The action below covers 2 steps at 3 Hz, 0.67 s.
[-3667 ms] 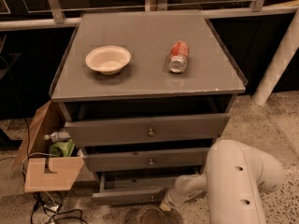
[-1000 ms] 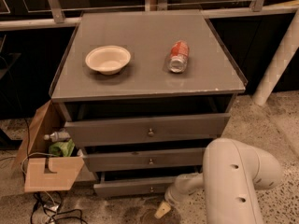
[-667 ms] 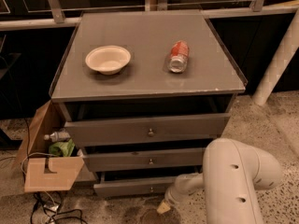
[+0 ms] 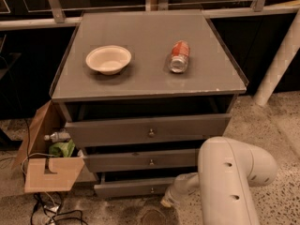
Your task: Close bottom drawer
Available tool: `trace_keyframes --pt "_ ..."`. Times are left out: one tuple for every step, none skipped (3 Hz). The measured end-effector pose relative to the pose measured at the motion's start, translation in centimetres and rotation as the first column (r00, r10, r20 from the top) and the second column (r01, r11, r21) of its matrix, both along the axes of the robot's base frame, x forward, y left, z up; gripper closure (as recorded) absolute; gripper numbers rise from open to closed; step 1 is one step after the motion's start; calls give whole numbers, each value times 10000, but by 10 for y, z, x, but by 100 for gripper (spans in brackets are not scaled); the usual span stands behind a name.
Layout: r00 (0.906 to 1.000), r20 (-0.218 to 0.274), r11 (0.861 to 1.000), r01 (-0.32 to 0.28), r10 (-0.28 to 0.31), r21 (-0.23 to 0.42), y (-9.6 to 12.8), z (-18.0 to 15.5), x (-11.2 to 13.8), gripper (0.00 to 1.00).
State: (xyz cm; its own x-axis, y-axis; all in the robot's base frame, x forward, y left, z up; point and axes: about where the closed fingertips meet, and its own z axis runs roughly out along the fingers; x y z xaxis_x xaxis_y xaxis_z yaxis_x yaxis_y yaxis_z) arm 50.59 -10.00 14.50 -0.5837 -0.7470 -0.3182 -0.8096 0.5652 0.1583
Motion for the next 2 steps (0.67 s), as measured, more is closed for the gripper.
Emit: trace_keyframes --pt "9993 234 9992 293 -286 -287 -4 -5 21 100" --pt "9982 380 9978 472 -455 -463 -7 -8 34 100"
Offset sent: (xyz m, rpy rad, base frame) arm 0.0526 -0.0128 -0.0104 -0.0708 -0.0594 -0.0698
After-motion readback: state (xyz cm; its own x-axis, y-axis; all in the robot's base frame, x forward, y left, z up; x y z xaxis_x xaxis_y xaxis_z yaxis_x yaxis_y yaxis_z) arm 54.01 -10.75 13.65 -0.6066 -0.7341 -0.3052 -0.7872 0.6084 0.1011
